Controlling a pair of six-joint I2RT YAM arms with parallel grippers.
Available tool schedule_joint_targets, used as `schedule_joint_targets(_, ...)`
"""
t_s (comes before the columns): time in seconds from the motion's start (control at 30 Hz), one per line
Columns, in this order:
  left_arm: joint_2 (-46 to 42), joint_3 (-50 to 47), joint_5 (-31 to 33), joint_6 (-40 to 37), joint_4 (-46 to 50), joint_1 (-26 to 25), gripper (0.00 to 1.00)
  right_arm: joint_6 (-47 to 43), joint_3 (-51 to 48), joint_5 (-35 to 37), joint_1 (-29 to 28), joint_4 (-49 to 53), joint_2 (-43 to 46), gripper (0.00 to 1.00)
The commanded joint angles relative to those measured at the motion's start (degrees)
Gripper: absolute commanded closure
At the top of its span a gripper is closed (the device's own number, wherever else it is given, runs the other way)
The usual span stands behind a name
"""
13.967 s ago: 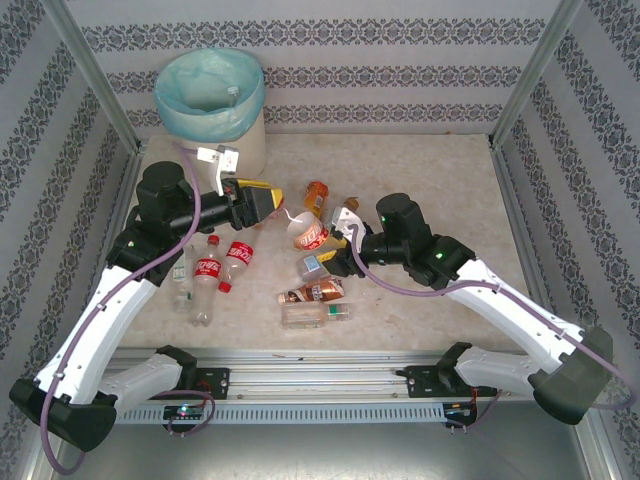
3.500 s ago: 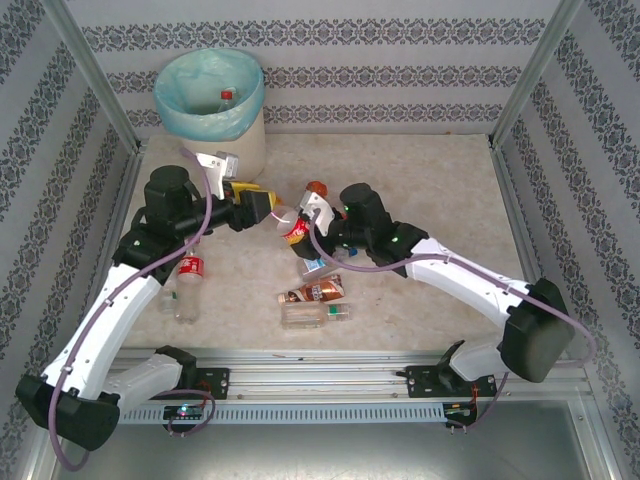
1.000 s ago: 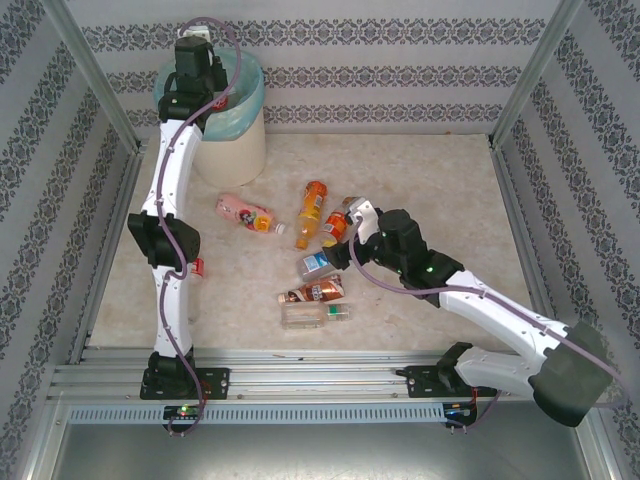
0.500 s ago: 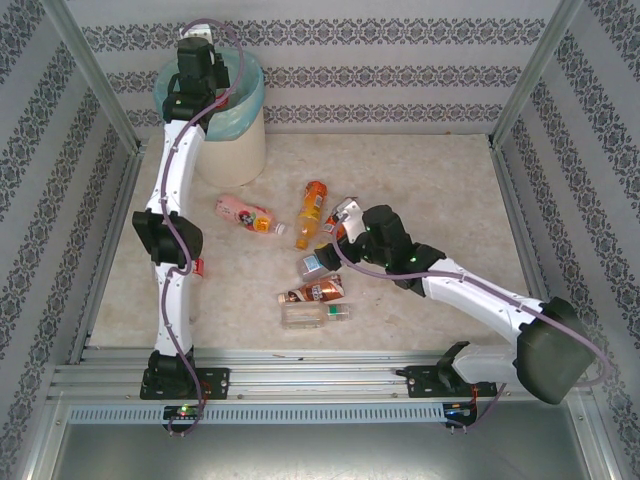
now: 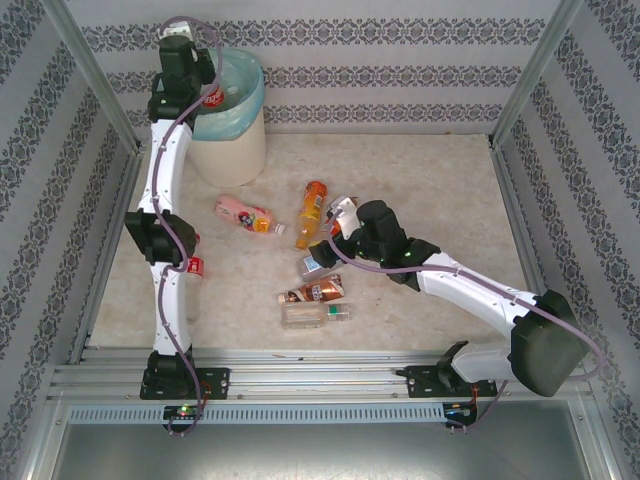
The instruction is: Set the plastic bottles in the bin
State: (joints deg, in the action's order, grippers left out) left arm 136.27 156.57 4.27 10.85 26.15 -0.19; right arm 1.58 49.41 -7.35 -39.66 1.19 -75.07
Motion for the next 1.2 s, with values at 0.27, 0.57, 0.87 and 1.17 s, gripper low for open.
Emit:
schedule_joint_targets(0.27, -8.22, -1.86, -8.07, 6.46, 1.25, -3.17, 1.00, -0.09, 1.57, 0.32, -1.45, 0.92, -0.34, 0.02)
schedule_joint_targets(0.57, -6.61, -1.42, -8.84, 4.48, 4.89, -6.70, 1.00, -0.18, 2.16, 0.24, -2.41, 1.47, -1.53, 0.02)
schedule_joint_targets(0.87, -2.31, -1.18, -4.93, 2.68, 7.82, -6.27, 1.00, -0.20, 2.10, 0.61, -3.97, 2.62, -1.27, 0.02)
schedule_joint_targets(1.17, 3.67, -1.30, -7.04, 0.99, 10.72, -4.82, 1.00, -0.10, 2.35, 1.03, -4.36, 2.75, -2.31, 0.02)
